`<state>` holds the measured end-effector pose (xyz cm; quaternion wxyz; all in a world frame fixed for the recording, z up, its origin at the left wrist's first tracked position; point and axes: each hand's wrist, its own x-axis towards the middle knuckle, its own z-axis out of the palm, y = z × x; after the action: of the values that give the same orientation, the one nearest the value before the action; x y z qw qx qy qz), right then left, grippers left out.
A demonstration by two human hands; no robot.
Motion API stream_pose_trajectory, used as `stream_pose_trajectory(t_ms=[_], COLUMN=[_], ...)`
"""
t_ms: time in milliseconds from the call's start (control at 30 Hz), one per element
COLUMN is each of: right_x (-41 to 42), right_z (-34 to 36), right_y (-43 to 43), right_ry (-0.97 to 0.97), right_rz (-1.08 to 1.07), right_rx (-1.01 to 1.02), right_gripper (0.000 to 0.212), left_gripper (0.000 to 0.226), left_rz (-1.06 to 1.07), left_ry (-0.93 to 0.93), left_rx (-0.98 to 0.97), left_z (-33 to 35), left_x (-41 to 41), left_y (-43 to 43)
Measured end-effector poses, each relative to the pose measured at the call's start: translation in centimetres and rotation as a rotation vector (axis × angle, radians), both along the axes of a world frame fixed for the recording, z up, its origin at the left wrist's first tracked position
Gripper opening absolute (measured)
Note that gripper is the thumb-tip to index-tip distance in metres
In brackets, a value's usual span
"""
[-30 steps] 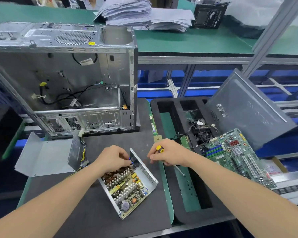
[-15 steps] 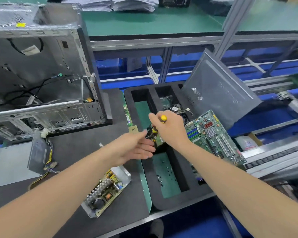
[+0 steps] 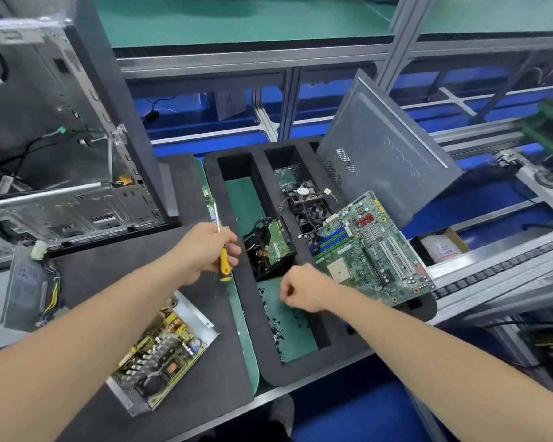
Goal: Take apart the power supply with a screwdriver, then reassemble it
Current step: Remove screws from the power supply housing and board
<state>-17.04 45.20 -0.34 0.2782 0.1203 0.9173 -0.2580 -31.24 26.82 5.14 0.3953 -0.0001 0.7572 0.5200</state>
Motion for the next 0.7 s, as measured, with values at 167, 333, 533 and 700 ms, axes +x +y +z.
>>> stream_pose_trajectory(t_ms=[167,333,533,700], right_x=[-0.3,-0.7,-0.7,-0.5], right_z=[-3.9,-6.4,-7.2,-7.2], right_y=[-3.4,-4.4,-4.4,-4.4], right_ry=[-0.197,-0.163,-0.198,-0.223], right_rz=[0.115,0.104,0.14,0.149], right_rx=[0.319,0.438,0.499,0.528], right_gripper=[0.014,0.031,0.032,0.038], left_gripper=[0.011,0.011,0.016,0.015], left_rz=[0.01,-0.005,0.001,0.002], left_ry=[0.105,0.148,0.16,0.195], left_rx=[-0.048,-0.069,-0.068,-0.045], left_z=[0.2,1.0,0.9,0.4], left_x=[-1.9,-3.6,-4.7,-4.6], left_y=[-1.7,-4.4,-7.2,-8.2])
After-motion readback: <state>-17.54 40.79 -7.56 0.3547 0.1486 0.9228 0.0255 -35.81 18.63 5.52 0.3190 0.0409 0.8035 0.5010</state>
